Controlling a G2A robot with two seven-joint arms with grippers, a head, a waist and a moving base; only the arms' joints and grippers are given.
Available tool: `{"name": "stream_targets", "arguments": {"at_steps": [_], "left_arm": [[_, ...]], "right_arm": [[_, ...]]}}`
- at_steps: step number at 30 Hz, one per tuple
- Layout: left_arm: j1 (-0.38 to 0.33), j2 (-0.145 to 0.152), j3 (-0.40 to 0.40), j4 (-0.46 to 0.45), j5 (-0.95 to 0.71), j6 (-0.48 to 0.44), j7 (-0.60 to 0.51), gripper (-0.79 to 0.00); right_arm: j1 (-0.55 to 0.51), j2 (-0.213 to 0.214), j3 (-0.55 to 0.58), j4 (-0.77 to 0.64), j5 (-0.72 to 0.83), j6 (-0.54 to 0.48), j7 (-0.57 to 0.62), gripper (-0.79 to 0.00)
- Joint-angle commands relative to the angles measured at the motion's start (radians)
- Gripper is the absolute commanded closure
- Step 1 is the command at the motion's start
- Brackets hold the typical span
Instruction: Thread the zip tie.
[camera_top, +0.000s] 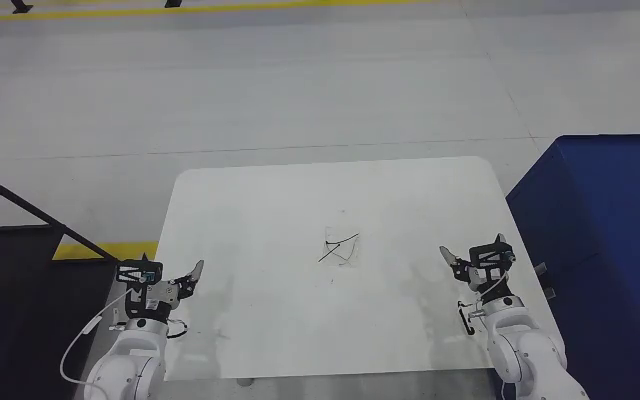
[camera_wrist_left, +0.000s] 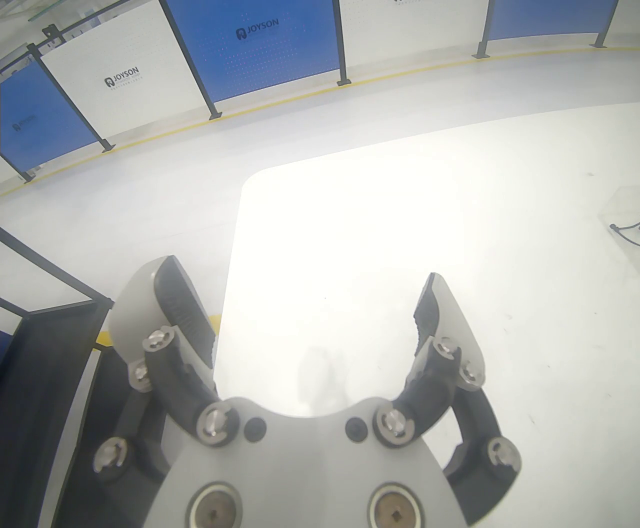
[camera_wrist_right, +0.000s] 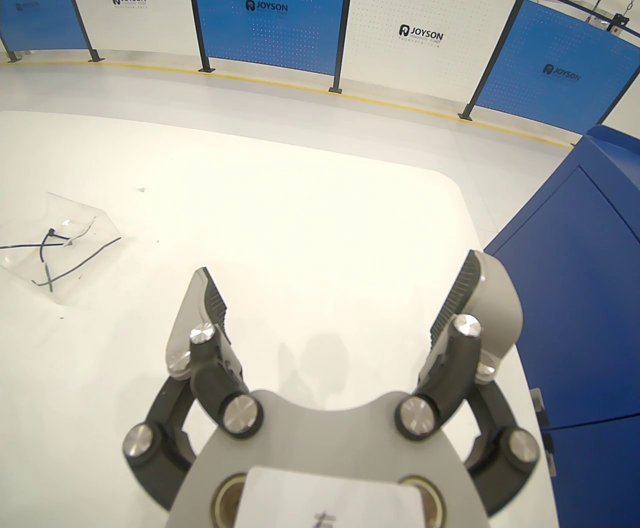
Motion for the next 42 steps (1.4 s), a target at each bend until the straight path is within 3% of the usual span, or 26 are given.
{"name": "stream_targets", "arguments": {"at_steps": [1, 28, 29, 30, 31, 39, 40, 41, 42], "left_arm": [[0.0, 0.0, 0.0, 0.0, 0.0, 0.0, 0.0, -0.784], [0.0, 0.0, 0.0, 0.0, 0.0, 0.0, 0.0, -0.784], [0.0, 0.0, 0.0, 0.0, 0.0, 0.0, 0.0, -0.08], [0.0, 0.0, 0.0, 0.0, 0.0, 0.0, 0.0, -0.006], [0.0, 0.0, 0.0, 0.0, 0.0, 0.0, 0.0, 0.0], [0.0, 0.0, 0.0, 0.0, 0.0, 0.0, 0.0, 0.0], [0.0, 0.0, 0.0, 0.0, 0.0, 0.0, 0.0, -0.037], [0.0, 0.0, 0.0, 0.0, 0.0, 0.0, 0.0, -0.456], [0.0, 0.0, 0.0, 0.0, 0.0, 0.0, 0.0, -0.785]], "right_arm": [[0.0, 0.0, 0.0, 0.0, 0.0, 0.0, 0.0, -0.785], [0.0, 0.0, 0.0, 0.0, 0.0, 0.0, 0.0, -0.784], [0.0, 0.0, 0.0, 0.0, 0.0, 0.0, 0.0, -0.613], [0.0, 0.0, 0.0, 0.0, 0.0, 0.0, 0.0, -0.243], [0.0, 0.0, 0.0, 0.0, 0.0, 0.0, 0.0, -0.003], [0.0, 0.0, 0.0, 0.0, 0.0, 0.0, 0.0, 0.0], [0.0, 0.0, 0.0, 0.0, 0.0, 0.0, 0.0, 0.0], [0.0, 0.0, 0.0, 0.0, 0.0, 0.0, 0.0, -0.111], [0.0, 0.0, 0.0, 0.0, 0.0, 0.0, 0.0, -0.36]]}}
